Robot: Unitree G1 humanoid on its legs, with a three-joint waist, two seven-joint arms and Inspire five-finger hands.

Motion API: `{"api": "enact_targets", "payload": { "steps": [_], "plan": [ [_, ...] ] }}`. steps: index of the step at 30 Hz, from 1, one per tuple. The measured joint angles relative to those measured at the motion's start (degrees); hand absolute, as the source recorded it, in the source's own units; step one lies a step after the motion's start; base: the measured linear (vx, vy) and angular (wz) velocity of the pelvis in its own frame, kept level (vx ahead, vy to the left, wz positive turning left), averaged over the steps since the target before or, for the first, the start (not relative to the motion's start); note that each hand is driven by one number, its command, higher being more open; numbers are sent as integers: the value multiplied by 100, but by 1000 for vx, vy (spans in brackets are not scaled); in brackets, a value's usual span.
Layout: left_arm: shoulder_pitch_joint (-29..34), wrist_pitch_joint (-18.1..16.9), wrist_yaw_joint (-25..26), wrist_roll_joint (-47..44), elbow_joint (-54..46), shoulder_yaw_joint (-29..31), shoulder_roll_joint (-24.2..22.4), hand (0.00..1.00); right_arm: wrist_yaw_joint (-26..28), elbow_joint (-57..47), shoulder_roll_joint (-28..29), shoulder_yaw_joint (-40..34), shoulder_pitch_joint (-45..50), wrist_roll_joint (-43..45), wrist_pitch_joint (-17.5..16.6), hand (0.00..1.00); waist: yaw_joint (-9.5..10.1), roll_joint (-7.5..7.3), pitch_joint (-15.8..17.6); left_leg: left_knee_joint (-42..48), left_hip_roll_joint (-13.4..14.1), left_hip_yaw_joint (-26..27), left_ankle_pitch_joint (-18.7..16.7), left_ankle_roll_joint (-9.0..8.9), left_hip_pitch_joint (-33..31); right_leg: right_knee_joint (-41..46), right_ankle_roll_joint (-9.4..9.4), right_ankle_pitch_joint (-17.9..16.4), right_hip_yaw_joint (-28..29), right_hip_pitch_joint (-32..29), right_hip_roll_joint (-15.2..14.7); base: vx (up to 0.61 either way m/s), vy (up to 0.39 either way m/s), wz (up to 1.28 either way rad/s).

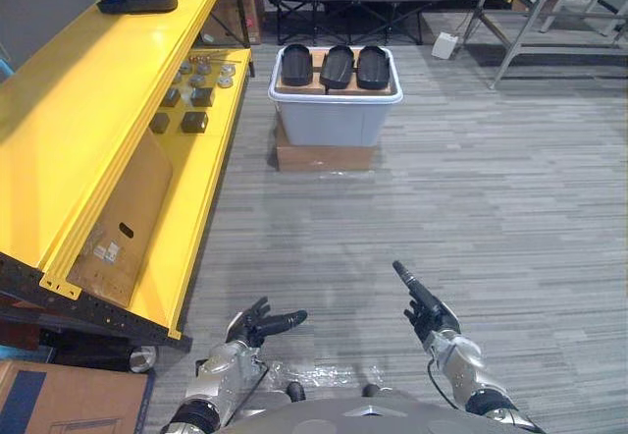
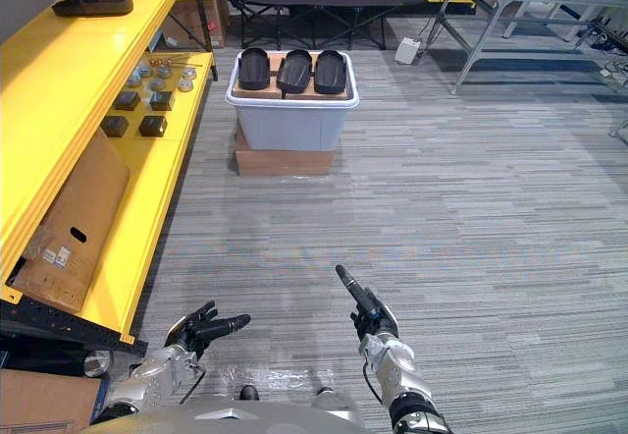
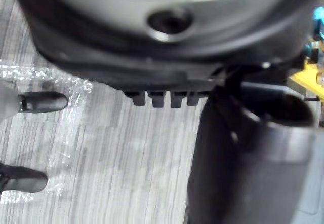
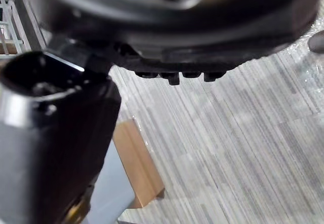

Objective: Walk over and take three plastic housings, then place them on the shelf

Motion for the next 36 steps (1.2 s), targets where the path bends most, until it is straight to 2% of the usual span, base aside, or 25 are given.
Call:
{"api": "enact_targets", "payload": {
  "steps": [5,9,18,20,22,23,25,26,28,30,31,32,33,34,35,36],
  "plan": [
    [105,-3,61,-218,0,0,-37,100,-114,0,74,-15,181,164,4,100,-58,11,-4,-147,-9,-12,137,126,-4,17,-2,2,-24,-64,7,-70,5,2],
    [216,-11,43,-218,0,22,-29,100,-23,1,76,-123,345,169,29,100,-81,10,-6,-167,-15,-4,146,131,10,15,8,11,-17,-55,4,-51,13,-1],
    [334,-129,-397,-175,0,48,-21,100,259,17,145,-184,558,167,58,100,-108,1,-1,-174,-27,95,89,119,48,76,-3,-39,35,-104,-8,-14,14,-3],
    [291,-119,-468,-165,-154,-19,-12,100,174,-21,215,-191,543,183,46,100,-133,-61,35,-173,-60,161,-33,182,-85,1108,21,-401,35,-677,-236,-9,54,4],
    [269,-121,-470,-169,-335,-78,-5,100,78,-26,243,-169,454,247,48,100,-91,-16,176,-143,-6,192,-21,265,-117,2349,90,-411,51,-1354,-396,20,63,-1],
    [211,-108,-446,-172,-406,-210,85,100,18,-53,315,-162,429,338,15,100,-149,-60,358,118,85,187,-25,372,-100,2969,-22,-530,-161,-1690,-593,24,54,7],
    [215,-93,-447,-177,-431,-212,155,100,19,-103,311,-149,429,391,-7,100,-82,-81,468,375,162,226,-238,283,-69,2632,-60,-549,-270,-1694,-633,69,55,-2],
    [212,-86,-448,-176,-434,-212,221,100,20,-122,316,-131,431,382,-42,100,-83,-136,467,526,238,225,-351,223,-43,2245,-9,-512,-314,-1690,-632,149,38,-7],
    [191,-87,-449,-176,-464,-208,278,100,24,-155,318,-80,469,348,-131,100,-100,-147,489,735,360,192,-529,128,-26,1755,125,-403,-300,-1700,-583,149,-7,1],
    [130,-88,-470,-183,-474,-228,304,100,49,-200,321,-34,619,166,-252,100,-98,-166,497,1051,482,74,-841,-80,-47,1331,222,-328,-69,-1691,-468,179,-80,17],
    [104,-88,-469,-197,-474,-257,304,100,53,-215,321,-29,668,170,-269,100,-99,-188,497,1145,496,40,-946,-110,-56,1296,218,-329,31,-1682,-456,244,-191,24],
    [93,-89,-464,-244,-529,-329,306,100,46,-215,320,-23,699,173,-277,100,-98,-218,479,1367,550,4,-1150,-173,-104,1323,144,-367,158,-1692,-436,194,-183,22],
    [94,-89,-429,-451,-674,-423,301,100,39,-266,317,-9,696,175,-278,100,-101,-208,471,1734,665,-38,-1398,-284,-249,1519,-80,-507,150,-1725,-396,309,-316,17],
    [93,-99,-407,-534,-739,-459,279,100,36,-310,310,-10,697,175,-278,100,-97,-167,449,1946,754,-46,-1543,-340,-356,1689,-181,-574,149,-1755,-345,308,-341,6],
    [106,-99,-366,-691,-768,-457,164,100,25,-383,260,34,700,173,-277,100,-82,-75,338,2288,1014,-40,-1806,-526,-486,1884,-270,-670,94,-1725,-122,349,-350,-3],
    [130,-101,-311,-735,-764,-442,123,100,27,-408,207,93,702,172,-277,100,-66,59,298,2563,1219,-17,-1860,-572,-538,1778,-267,-643,38,-1645,16,381,-314,11]
  ]
}}
